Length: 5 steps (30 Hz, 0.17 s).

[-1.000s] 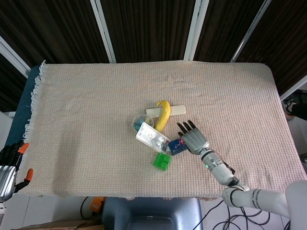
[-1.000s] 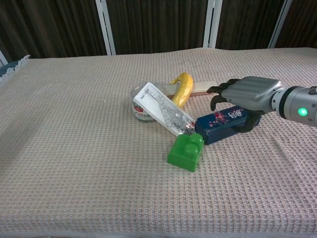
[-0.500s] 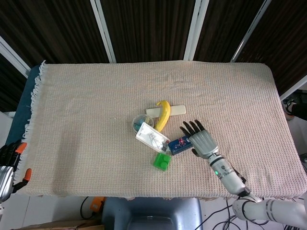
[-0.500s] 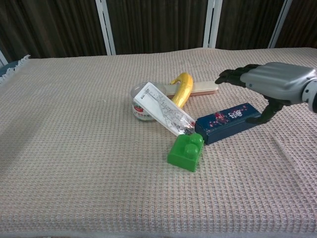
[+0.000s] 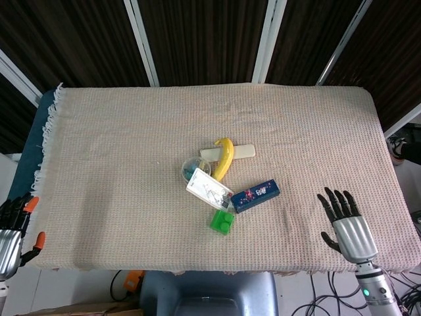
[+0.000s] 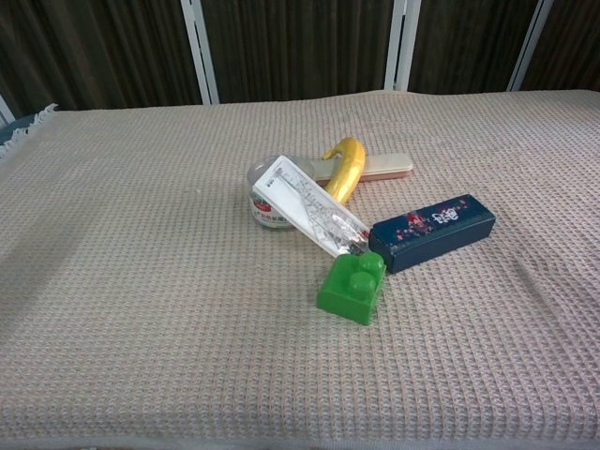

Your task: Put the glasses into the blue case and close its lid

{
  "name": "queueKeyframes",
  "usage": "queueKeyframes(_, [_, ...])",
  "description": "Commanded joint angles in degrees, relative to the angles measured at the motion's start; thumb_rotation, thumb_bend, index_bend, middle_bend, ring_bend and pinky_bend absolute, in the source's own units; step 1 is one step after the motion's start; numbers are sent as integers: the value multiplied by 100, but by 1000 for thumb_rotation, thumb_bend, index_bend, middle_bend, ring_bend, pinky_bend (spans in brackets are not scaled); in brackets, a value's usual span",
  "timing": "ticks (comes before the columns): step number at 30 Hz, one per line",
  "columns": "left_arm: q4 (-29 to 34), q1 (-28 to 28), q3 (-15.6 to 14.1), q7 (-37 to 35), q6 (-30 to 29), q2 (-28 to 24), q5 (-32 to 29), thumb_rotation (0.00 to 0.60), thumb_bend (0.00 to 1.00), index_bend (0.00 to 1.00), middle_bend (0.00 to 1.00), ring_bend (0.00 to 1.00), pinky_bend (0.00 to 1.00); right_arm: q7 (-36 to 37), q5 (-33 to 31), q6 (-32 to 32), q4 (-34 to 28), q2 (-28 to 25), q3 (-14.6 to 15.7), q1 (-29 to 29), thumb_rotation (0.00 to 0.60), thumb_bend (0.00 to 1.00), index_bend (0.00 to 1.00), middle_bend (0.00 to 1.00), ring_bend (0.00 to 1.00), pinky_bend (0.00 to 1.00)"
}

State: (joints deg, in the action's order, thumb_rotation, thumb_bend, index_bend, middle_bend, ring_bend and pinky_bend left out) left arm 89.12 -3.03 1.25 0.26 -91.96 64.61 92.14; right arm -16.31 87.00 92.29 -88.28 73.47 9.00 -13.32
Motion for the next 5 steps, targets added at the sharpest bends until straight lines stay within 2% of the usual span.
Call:
queueKeyframes(1, [41,10,-16,95,33,8,-23,600,424,0,0,0,10,202,83,44,10,-87,-50,177,600,354,69,0,0,0])
queueKeyframes(5, [120,16,-61,187,114,-25,-46,600,423,0,0,0,10,224,107,-91,-37,-127,-130,210,600,354,72,0,0,0])
